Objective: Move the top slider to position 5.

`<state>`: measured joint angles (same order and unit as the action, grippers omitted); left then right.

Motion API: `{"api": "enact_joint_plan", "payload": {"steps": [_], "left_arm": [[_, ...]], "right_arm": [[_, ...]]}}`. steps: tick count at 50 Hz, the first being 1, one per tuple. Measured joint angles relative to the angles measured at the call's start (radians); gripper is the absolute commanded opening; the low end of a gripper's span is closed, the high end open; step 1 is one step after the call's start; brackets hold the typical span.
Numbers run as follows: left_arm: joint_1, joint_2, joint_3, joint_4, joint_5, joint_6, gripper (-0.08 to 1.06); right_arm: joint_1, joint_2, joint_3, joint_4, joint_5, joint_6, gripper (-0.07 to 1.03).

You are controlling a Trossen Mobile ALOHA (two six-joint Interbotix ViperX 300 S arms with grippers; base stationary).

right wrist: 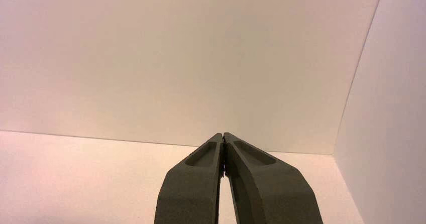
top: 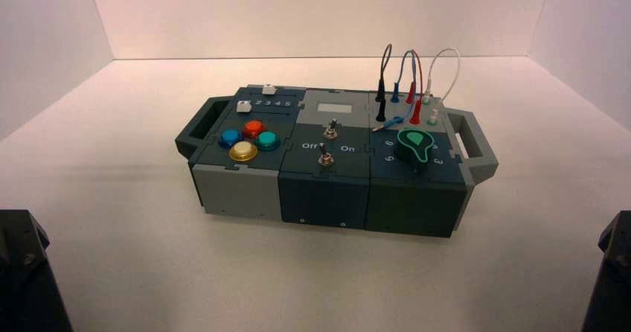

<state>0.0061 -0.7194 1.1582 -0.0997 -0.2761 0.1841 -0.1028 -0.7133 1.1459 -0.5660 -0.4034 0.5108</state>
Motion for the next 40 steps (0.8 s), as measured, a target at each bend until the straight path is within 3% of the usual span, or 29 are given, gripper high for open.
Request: {"api": "enact_joint_plan", "payload": {"steps": [19, 25, 32, 40], "left_arm": [[0.000, 0.002, 0.000, 0.000, 0.005, 0.000, -0.03], [-0.002, 0.005, -0.018, 0.000, 0.075, 0.000, -0.03], [-0.015, 0.031, -0.054, 0.000, 0.155, 0.000, -0.03], [-0.048, 0.060, -0.086, 0.000, 0.222, 0.002, -0.03]], "right_arm": [[0.000, 0.000, 0.000, 0.000, 0.005, 0.000, -0.02], [0.002, -0.002, 0.000, 0.000, 0.015, 0.002, -0.02], [0.023, -0.002, -0.011, 0.000, 0.084, 0.002, -0.02], [0.123, 0.003, -0.041, 0.000, 0.227, 0.003, -0.02]]}}
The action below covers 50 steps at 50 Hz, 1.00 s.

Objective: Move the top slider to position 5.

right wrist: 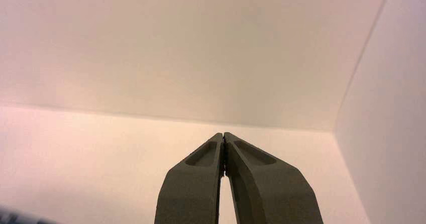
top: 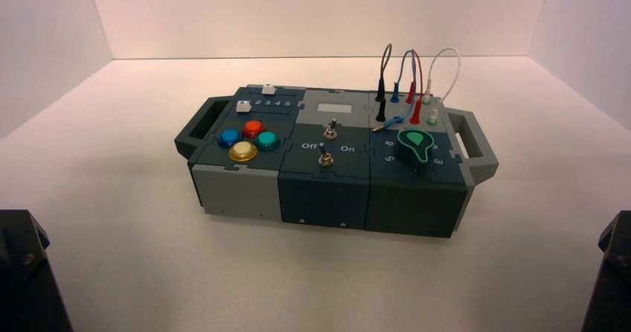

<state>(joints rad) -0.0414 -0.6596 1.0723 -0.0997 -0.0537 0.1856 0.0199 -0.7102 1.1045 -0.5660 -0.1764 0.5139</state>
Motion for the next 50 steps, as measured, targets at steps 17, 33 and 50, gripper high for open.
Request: {"api": "enact_joint_plan", "payload": {"steps": [17, 33, 50], "left_arm": [[-0.112, 0.038, -0.087, 0.000, 0.250, 0.000, -0.03], [-0.218, 0.117, -0.152, 0.000, 0.440, 0.017, -0.03], [-0.293, 0.212, -0.225, -0.035, 0.615, 0.015, -0.03]], "right_arm": [[0.284, 0.012, -0.092, 0.015, 0.319, 0.000, -0.02], [0.560, 0.023, -0.202, 0.123, 0.646, -0.003, -0.02], [0.657, 0.020, -0.247, 0.385, 0.805, -0.063, -0.02]]}}
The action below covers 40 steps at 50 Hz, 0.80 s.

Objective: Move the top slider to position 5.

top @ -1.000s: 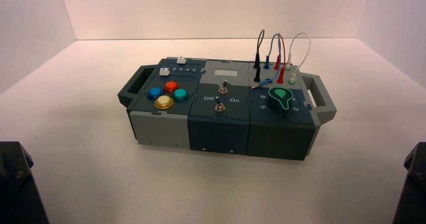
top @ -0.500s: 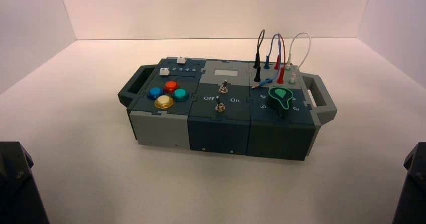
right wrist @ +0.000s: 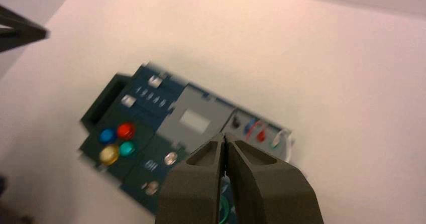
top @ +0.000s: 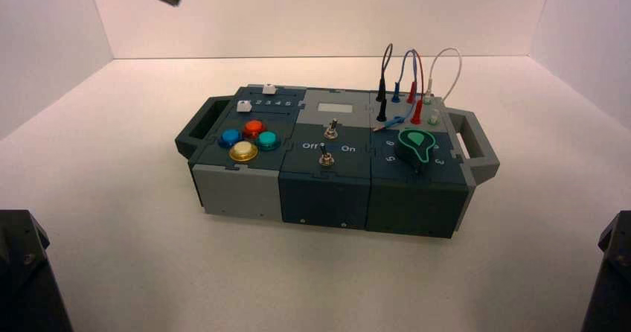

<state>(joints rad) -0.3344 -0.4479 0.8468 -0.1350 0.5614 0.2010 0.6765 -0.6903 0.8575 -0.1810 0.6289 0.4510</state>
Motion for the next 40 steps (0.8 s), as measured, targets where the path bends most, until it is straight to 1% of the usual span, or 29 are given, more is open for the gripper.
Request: {"api": "enact_joint_plan", "payload": {"steps": [2, 3, 4, 5, 7, 8, 10, 11, 12, 13, 14, 15, 16, 17, 18, 20, 22, 23, 24, 25, 26, 28, 32, 35, 36, 37, 40], "left_arm": [[-0.012, 0.015, -0.008, -0.003, 0.017, 0.000, -0.03], [-0.012, 0.017, -0.008, -0.003, 0.017, 0.000, -0.03], [-0.020, 0.029, -0.018, -0.005, 0.026, -0.002, -0.03], [-0.021, 0.029, -0.020, -0.005, 0.028, -0.002, -0.03], [-0.031, 0.044, -0.028, -0.006, 0.034, -0.003, -0.03], [-0.035, 0.051, -0.029, -0.008, 0.034, -0.005, -0.03], [-0.044, 0.066, -0.034, -0.012, 0.035, -0.009, -0.03], [-0.052, 0.078, -0.037, -0.018, 0.035, -0.014, -0.03], [-0.055, 0.087, -0.040, -0.023, 0.035, -0.017, -0.03], [-0.060, 0.098, -0.041, -0.029, 0.035, -0.018, -0.03], [-0.061, 0.100, -0.043, -0.031, 0.035, -0.018, -0.03], [-0.064, 0.110, -0.044, -0.037, 0.037, -0.018, -0.03], [-0.067, 0.129, -0.048, -0.044, 0.034, -0.020, -0.03], [-0.067, 0.130, -0.048, -0.044, 0.034, -0.018, -0.03], [-0.069, 0.143, -0.051, -0.049, 0.034, -0.020, -0.03], [-0.069, 0.169, -0.055, -0.058, 0.025, -0.020, -0.03], [-0.071, 0.190, -0.060, -0.064, 0.015, -0.020, -0.03], [-0.071, 0.209, -0.061, -0.069, 0.002, -0.021, -0.03], [-0.069, 0.219, -0.063, -0.074, -0.008, -0.023, -0.03], [-0.069, 0.230, -0.063, -0.078, -0.020, -0.025, -0.03], [-0.069, 0.232, -0.063, -0.080, -0.023, -0.026, -0.03], [-0.071, 0.258, -0.063, -0.097, -0.052, -0.032, -0.03], [-0.071, 0.296, -0.064, -0.118, -0.092, -0.038, -0.03], [-0.072, 0.324, -0.067, -0.130, -0.118, -0.040, -0.03], [-0.072, 0.324, -0.067, -0.130, -0.120, -0.040, -0.03], [-0.074, 0.341, -0.071, -0.140, -0.132, -0.040, -0.03], [-0.078, 0.364, -0.075, -0.150, -0.152, -0.041, -0.03]], "right_arm": [[0.002, 0.000, 0.000, 0.021, 0.015, -0.017, -0.02], [0.002, 0.000, 0.000, 0.025, 0.017, -0.018, -0.02], [0.003, 0.000, 0.000, 0.044, 0.028, -0.041, -0.02], [0.002, 0.000, 0.000, 0.048, 0.029, -0.046, -0.02], [0.002, 0.000, 0.000, 0.074, 0.038, -0.080, -0.02], [0.003, 0.000, 0.000, 0.094, 0.044, -0.107, -0.02], [0.003, 0.000, 0.000, 0.109, 0.049, -0.129, -0.02], [0.003, 0.002, 0.000, 0.133, 0.054, -0.161, -0.02], [0.003, 0.002, 0.000, 0.138, 0.054, -0.166, -0.02], [0.003, 0.003, 0.000, 0.156, 0.060, -0.187, -0.02], [0.003, 0.005, 0.000, 0.179, 0.064, -0.216, -0.02], [0.003, 0.005, 0.000, 0.183, 0.066, -0.219, -0.02], [0.003, 0.006, -0.002, 0.210, 0.074, -0.253, -0.02], [0.003, 0.009, -0.003, 0.225, 0.078, -0.272, -0.02], [0.003, 0.011, -0.003, 0.232, 0.078, -0.276, -0.02], [0.003, 0.015, -0.006, 0.259, 0.084, -0.310, -0.02], [0.003, 0.021, -0.009, 0.282, 0.086, -0.336, -0.02], [0.003, 0.023, -0.009, 0.290, 0.086, -0.344, -0.02], [0.003, 0.028, -0.009, 0.304, 0.087, -0.359, -0.02], [0.003, 0.029, -0.009, 0.307, 0.087, -0.360, -0.02], [0.003, 0.035, -0.009, 0.316, 0.087, -0.370, -0.02], [0.003, 0.038, -0.009, 0.322, 0.087, -0.376, -0.02], [0.003, 0.052, -0.009, 0.331, 0.087, -0.390, -0.02], [0.003, 0.058, -0.009, 0.331, 0.086, -0.391, -0.02], [0.003, 0.057, -0.009, 0.331, 0.086, -0.391, -0.02], [0.003, 0.058, -0.009, 0.331, 0.083, -0.391, -0.02], [0.003, 0.058, -0.009, 0.333, 0.075, -0.393, -0.02]]}}
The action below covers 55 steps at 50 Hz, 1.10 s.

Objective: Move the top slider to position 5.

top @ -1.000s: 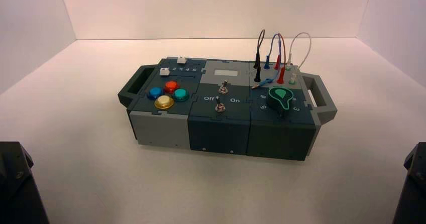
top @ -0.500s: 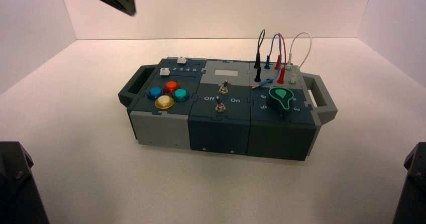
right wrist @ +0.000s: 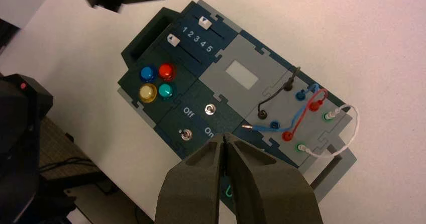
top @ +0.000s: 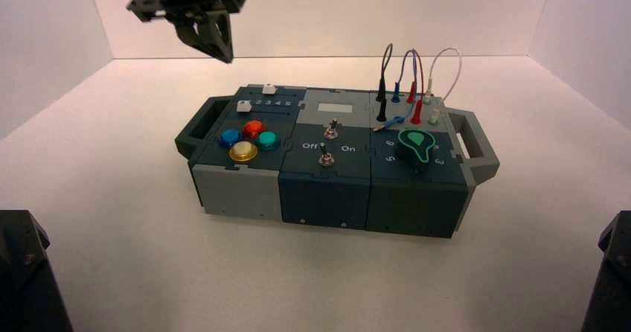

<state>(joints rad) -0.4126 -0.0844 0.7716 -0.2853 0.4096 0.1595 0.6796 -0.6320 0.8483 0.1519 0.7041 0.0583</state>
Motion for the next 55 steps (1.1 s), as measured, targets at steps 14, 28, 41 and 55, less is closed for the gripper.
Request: {"api": "enact_joint_plan", "payload": {"steps": [14, 28, 41, 55], "left_arm": [[-0.023, 0.091, -0.038, -0.034, -0.067, -0.002, -0.03], [-0.029, 0.155, -0.060, -0.052, -0.095, -0.018, -0.03], [-0.031, 0.190, -0.064, -0.057, -0.097, -0.020, -0.03], [-0.048, 0.216, -0.081, -0.060, -0.097, -0.021, -0.03]], "right_arm": [[0.000, 0.003, 0.011, 0.000, -0.011, 0.000, -0.02], [0.000, 0.005, 0.017, 0.011, -0.011, 0.000, -0.02], [0.000, 0.009, 0.032, 0.012, -0.046, -0.006, -0.02], [0.000, 0.009, 0.043, 0.011, -0.084, -0.008, -0.02]]}}
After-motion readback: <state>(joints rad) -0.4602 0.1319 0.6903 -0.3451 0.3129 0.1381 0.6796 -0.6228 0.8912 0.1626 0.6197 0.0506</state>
